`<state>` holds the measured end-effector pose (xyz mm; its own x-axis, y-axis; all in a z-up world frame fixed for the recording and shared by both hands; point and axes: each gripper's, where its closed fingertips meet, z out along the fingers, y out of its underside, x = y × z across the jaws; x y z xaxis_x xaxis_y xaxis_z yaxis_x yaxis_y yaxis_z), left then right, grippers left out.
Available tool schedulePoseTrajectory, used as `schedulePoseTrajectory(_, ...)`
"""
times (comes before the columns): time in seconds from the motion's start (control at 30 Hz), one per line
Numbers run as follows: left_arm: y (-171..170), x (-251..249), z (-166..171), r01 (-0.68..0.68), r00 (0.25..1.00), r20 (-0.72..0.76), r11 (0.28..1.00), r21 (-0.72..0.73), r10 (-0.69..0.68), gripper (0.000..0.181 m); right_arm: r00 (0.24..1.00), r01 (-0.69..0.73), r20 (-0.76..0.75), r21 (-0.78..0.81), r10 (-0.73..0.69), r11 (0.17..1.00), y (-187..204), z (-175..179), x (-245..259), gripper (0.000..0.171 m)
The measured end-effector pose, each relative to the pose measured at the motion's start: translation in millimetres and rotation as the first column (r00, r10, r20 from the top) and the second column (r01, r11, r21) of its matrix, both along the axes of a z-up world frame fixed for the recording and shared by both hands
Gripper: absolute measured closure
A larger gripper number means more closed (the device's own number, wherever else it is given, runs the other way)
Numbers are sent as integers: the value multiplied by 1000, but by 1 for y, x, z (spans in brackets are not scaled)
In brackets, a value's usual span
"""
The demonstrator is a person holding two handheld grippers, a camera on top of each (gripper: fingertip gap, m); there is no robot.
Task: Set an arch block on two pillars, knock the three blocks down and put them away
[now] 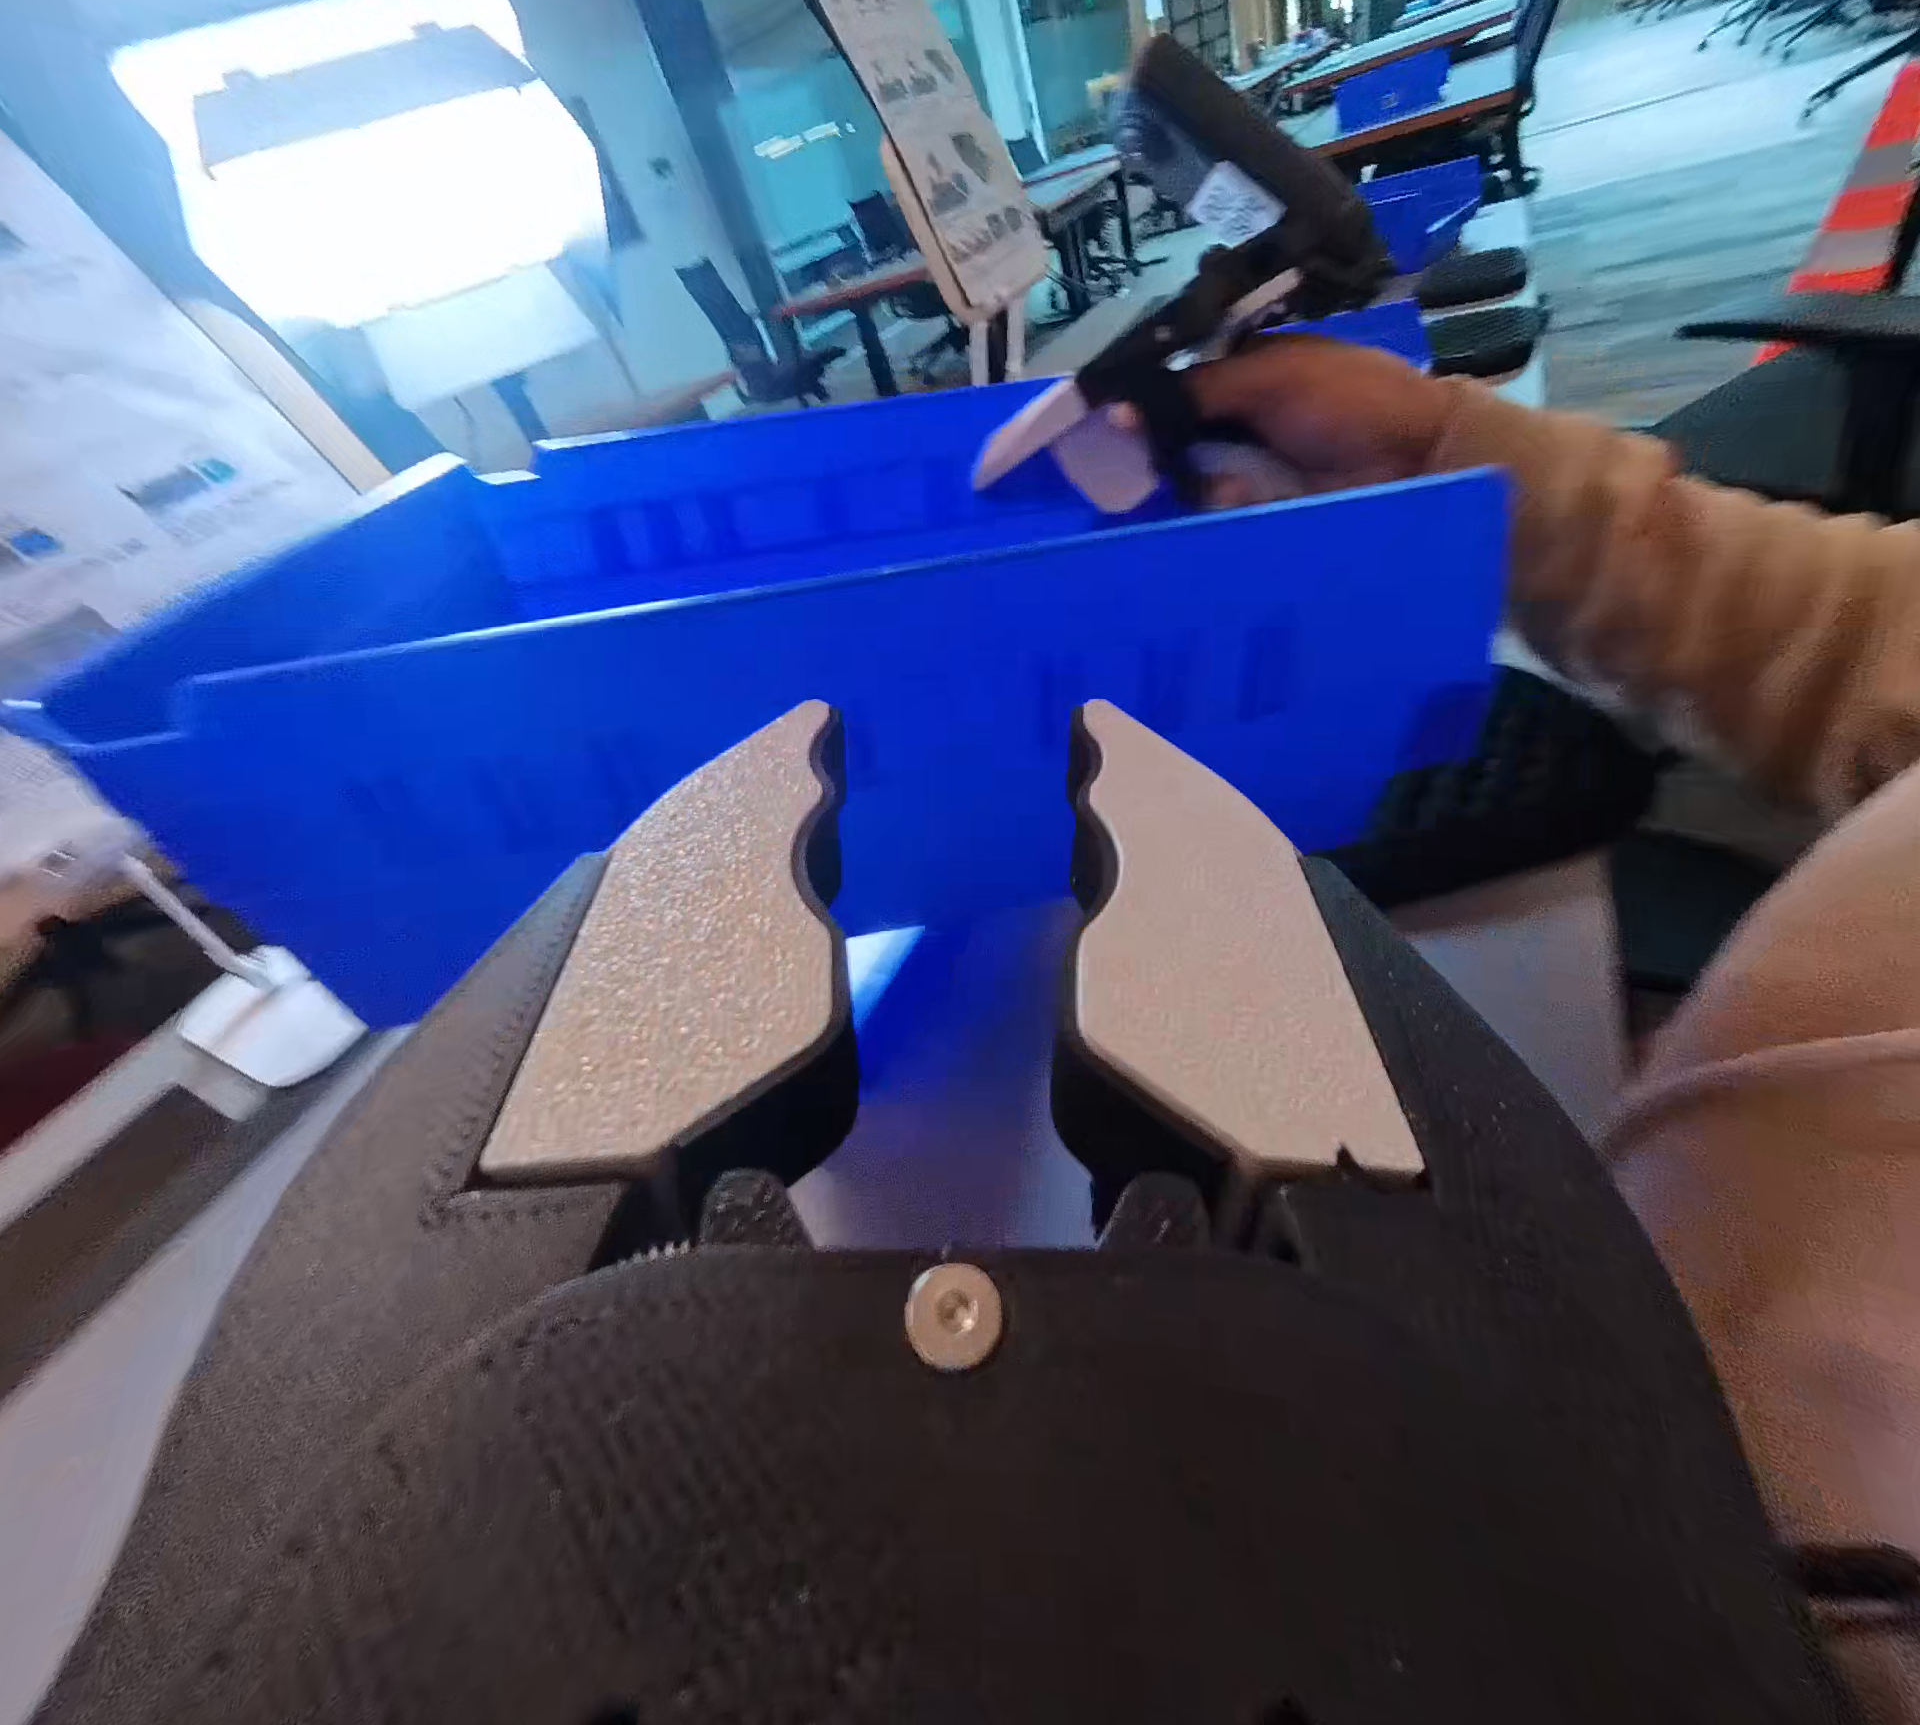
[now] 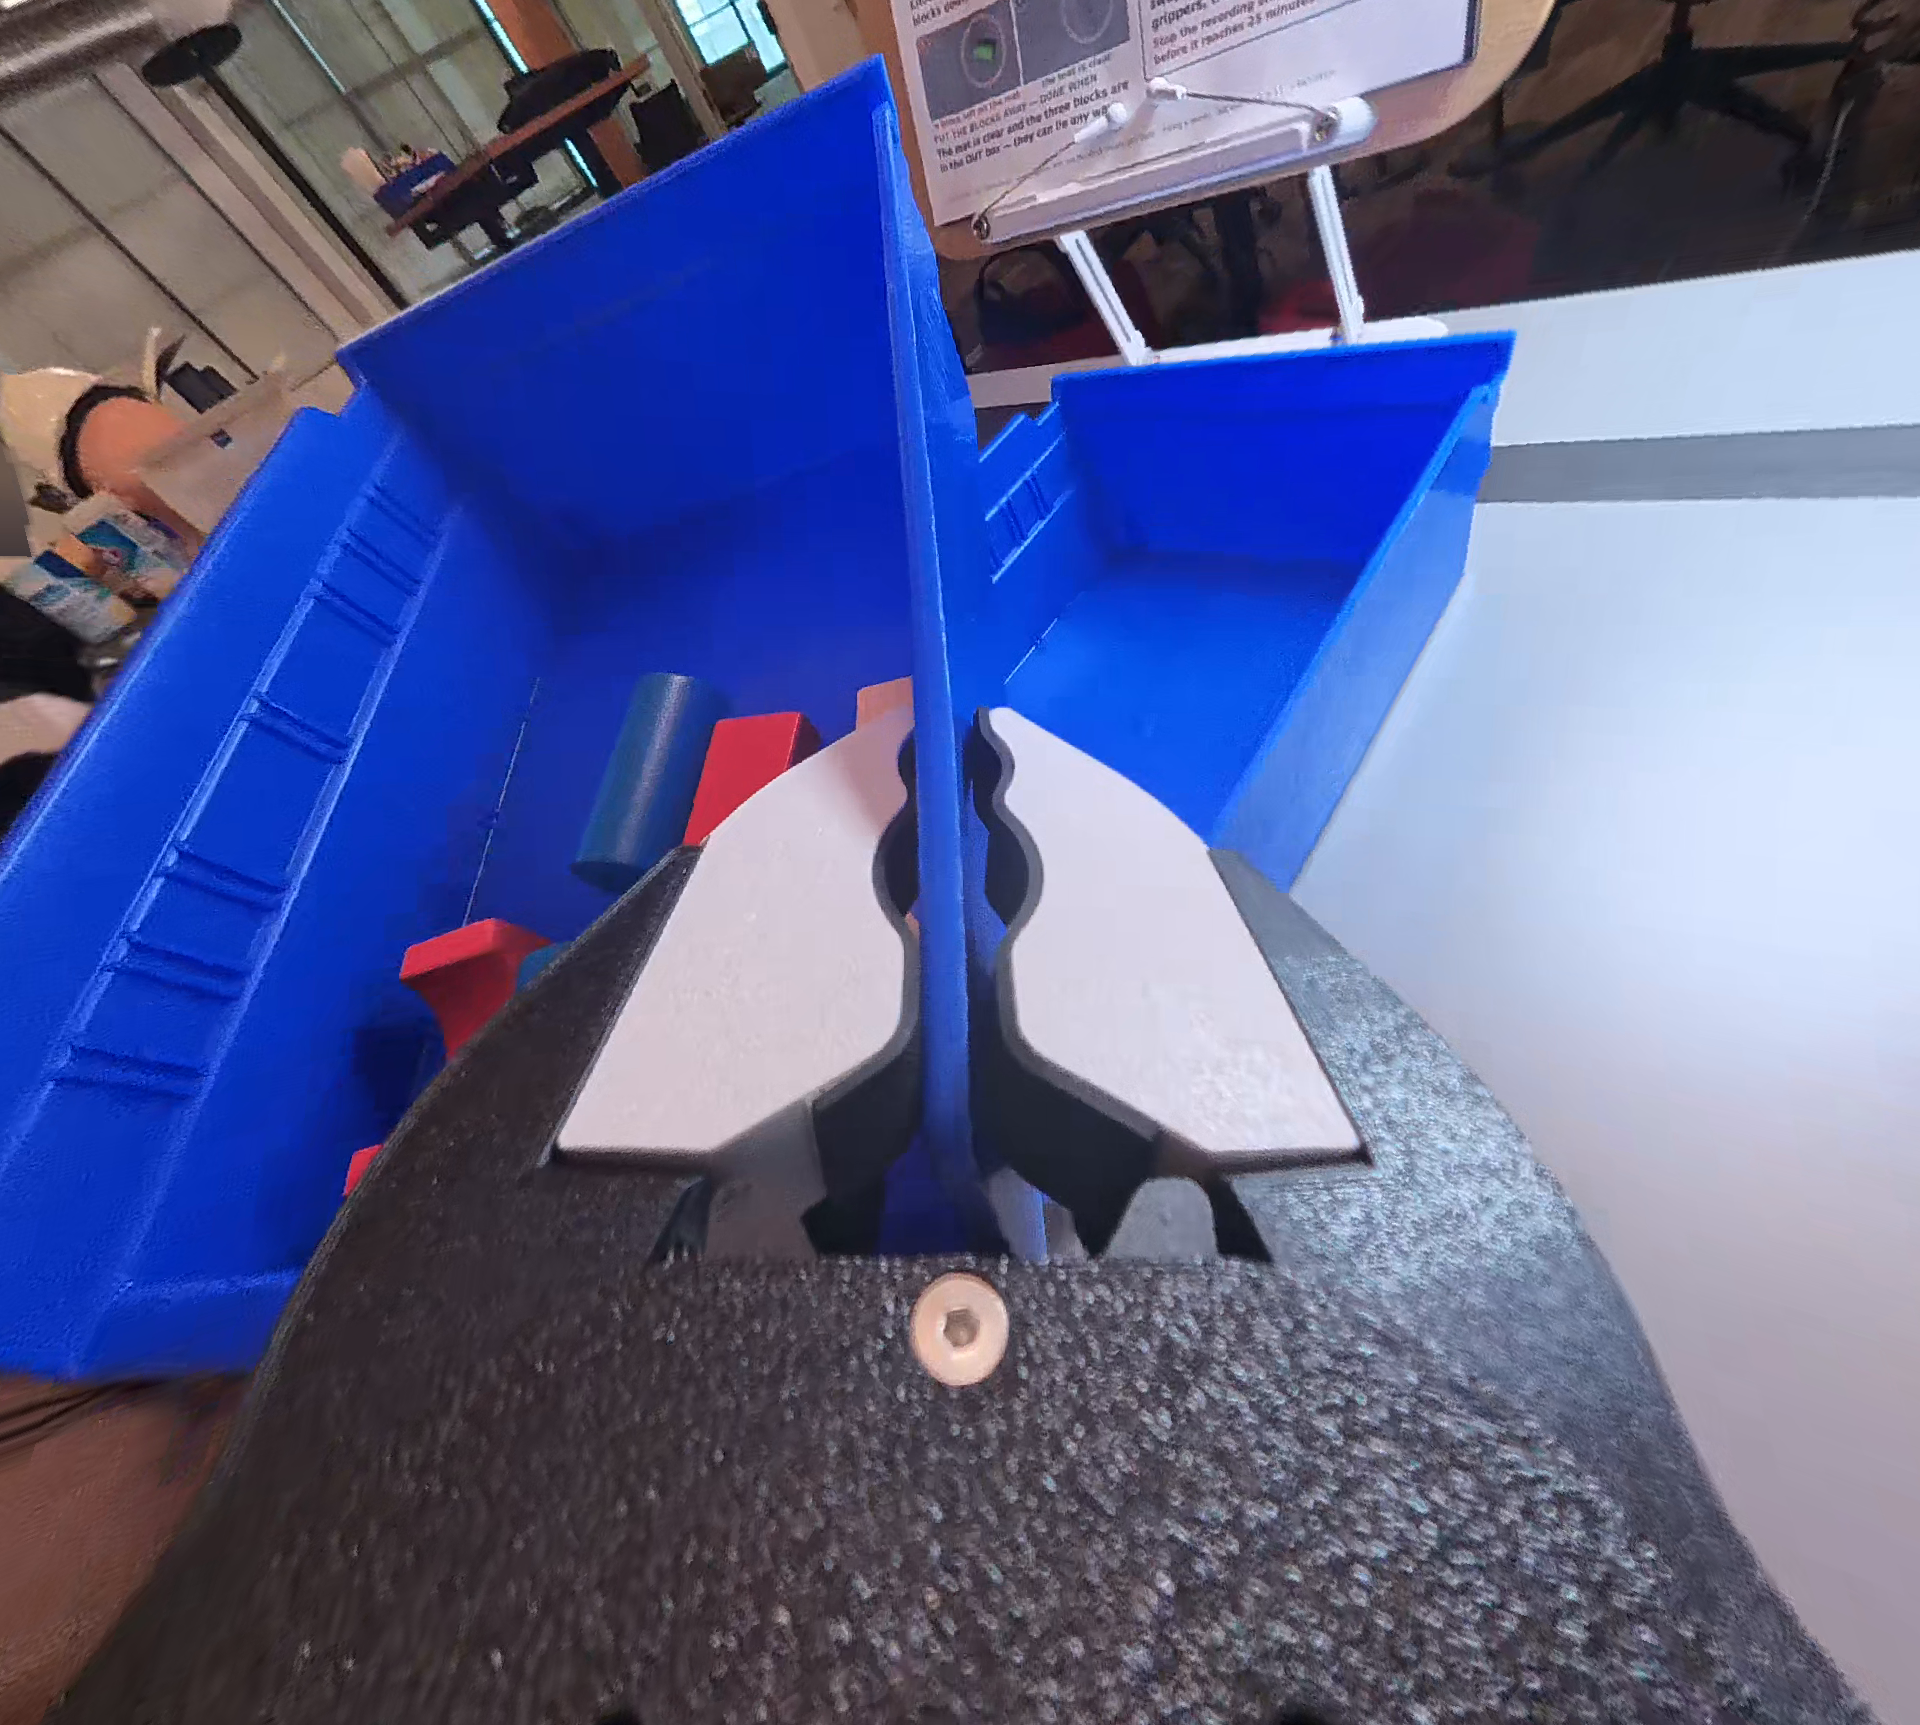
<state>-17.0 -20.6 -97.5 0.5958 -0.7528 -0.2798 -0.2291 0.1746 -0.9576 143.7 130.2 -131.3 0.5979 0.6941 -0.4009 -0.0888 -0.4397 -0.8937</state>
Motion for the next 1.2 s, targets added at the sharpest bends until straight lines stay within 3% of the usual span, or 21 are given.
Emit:
schedulePoseTrajectory(0.1, -7, 4, -6, -31, 999, -34, 989, -144, 26, 123, 999, 32, 16, 35, -33, 999, 16, 11, -16, 165)
schedulePoseTrajectory(0.27, 6, 8, 1, -15, 988, 144, 976, -218, 48, 111, 993, 119, 16, 95, -121, 988, 36, 23, -31, 165)
schedulePoseTrajectory(0.43, 26, 11, -16, -206, 976, 46, 971, -119, 213, 101, 983, 185, -35, 102, -182, 977, 44, 23, -39, 165)
schedulePoseTrajectory(0.53, 53, -1, -22, -379, 924, -38, 925, 28, 380, 99, 975, 219, -67, 121, -212, 968, 40, 23, -46, 165)
schedulePoseTrajectory(0.67, 61, -18, -22, -422, 903, -46, 903, 79, 426, 125, 960, 271, -123, 171, -252, 947, 29, 29, -47, 159)
schedulePoseTrajectory(0.87, 59, -45, -8, -499, 862, -11, 851, 167, 507, 148, 956, 268, -192, 260, -223, 928, 5, 38, -63, 148)
schedulePoseTrajectory(1.2, 48, -89, 15, -602, 788, 25, 763, 237, 615, 167, 974, 227, -81, 342, -212, 912, -24, 18, -103, 132)
